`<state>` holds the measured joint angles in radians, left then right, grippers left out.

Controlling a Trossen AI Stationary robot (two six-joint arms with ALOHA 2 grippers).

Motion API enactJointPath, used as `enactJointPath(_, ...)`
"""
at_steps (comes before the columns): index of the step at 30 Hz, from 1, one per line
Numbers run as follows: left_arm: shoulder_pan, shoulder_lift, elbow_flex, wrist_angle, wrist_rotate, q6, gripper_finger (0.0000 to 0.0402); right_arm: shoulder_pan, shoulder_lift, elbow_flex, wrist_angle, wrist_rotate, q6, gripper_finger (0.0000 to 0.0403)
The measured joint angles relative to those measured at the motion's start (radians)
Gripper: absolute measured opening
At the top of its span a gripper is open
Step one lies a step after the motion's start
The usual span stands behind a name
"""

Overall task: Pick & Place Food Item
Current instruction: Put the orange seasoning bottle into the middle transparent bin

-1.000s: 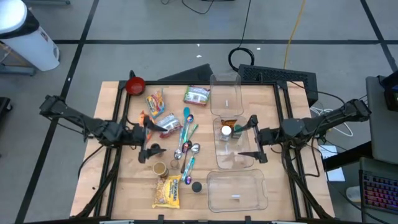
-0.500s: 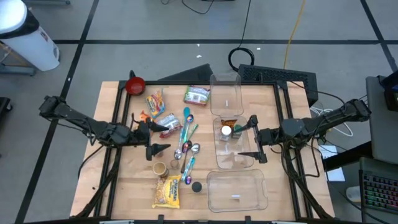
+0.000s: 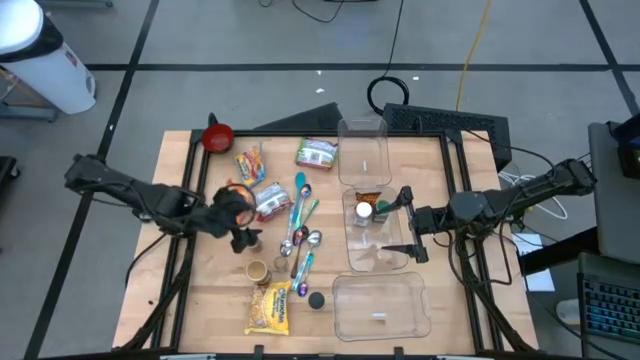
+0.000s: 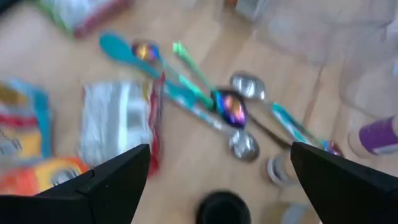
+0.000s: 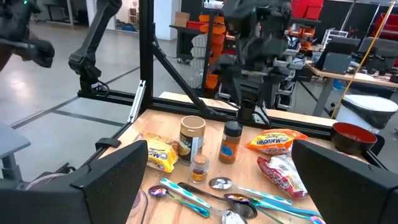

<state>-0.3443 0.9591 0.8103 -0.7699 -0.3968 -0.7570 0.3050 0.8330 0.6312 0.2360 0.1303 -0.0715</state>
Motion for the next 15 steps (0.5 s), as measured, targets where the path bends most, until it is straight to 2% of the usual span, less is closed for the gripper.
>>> enactJointPath(6, -0.017, 0.124, -0.015, -0.065, 0.128, -0.05, 0.0395, 0.0, 0.0, 0.0, -0.001, 0.0, 0.007, 0.0392)
enactJointPath(10, -0.019, 0.177, -0.016, -0.144, 0.126, -0.125, 0.0395, 0.0, 0.0, -0.005, 0.0, 0.0, 0.008, 0.0392)
enactJointPath(15, -0.032, 0.215, -0.016, -0.143, 0.134, -0.171, 0.0395, 0.0, 0.0, -0.009, 0.006, 0.0, 0.017, 0.0392)
